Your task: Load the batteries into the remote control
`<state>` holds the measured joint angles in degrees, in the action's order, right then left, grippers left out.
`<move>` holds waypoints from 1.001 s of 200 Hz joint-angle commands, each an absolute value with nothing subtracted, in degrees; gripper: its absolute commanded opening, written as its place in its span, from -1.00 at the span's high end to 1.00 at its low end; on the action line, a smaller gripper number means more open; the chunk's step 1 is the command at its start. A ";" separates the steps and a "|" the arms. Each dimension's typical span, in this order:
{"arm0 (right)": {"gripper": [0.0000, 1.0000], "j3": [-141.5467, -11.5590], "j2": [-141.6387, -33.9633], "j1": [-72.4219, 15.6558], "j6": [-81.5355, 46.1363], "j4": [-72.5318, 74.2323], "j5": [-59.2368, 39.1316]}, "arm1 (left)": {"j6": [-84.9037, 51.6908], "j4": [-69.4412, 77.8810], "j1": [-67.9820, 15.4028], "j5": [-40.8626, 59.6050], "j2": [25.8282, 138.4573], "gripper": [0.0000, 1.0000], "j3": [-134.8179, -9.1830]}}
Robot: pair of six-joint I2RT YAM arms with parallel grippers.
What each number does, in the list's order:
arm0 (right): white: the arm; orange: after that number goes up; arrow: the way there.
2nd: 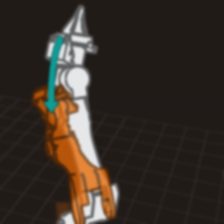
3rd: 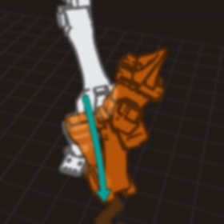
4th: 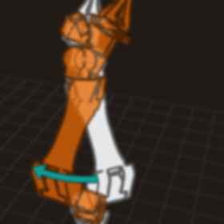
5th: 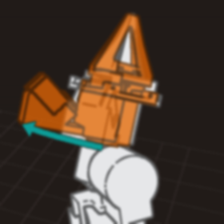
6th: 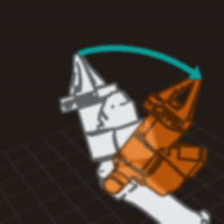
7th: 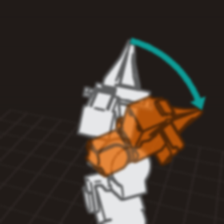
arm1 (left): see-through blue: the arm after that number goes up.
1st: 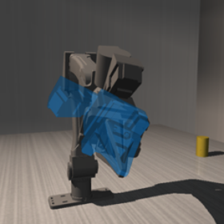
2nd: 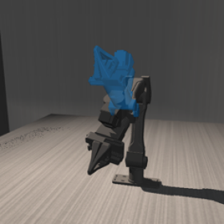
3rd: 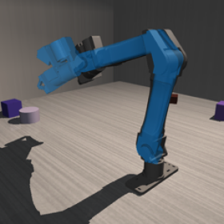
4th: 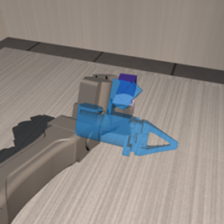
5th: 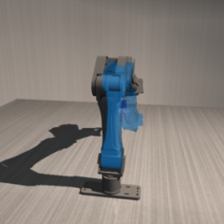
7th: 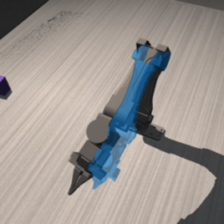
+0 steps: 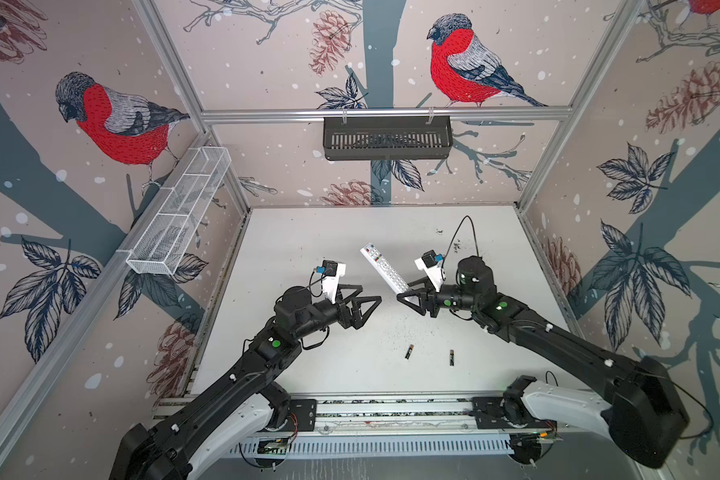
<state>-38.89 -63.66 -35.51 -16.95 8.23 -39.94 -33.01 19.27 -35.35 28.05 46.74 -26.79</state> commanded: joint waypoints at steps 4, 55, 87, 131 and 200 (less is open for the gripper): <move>0.06 -37.65 -58.44 -35.16 -20.18 11.25 -50.84 | -33.71 37.72 -36.60 33.91 48.93 -0.95 -25.86; 0.08 -35.36 -51.76 -35.24 -22.62 12.27 -56.61 | -34.50 50.18 -37.07 39.99 53.88 -0.95 -28.44; 0.09 -34.04 -50.52 -35.46 -23.74 13.91 -59.06 | -35.67 53.85 -37.10 41.89 56.08 -0.95 -30.47; 0.09 -33.40 -50.70 -35.52 -23.93 15.11 -59.69 | -36.52 57.37 -37.09 44.03 56.45 -0.82 -31.31; 0.07 -33.23 -53.32 -35.51 -24.86 18.10 -60.71 | -35.77 56.43 -37.02 43.24 56.51 -0.14 -31.14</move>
<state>-33.21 -52.66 -35.51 -23.79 15.81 -61.06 -36.03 52.58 -37.01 41.85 56.58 -31.11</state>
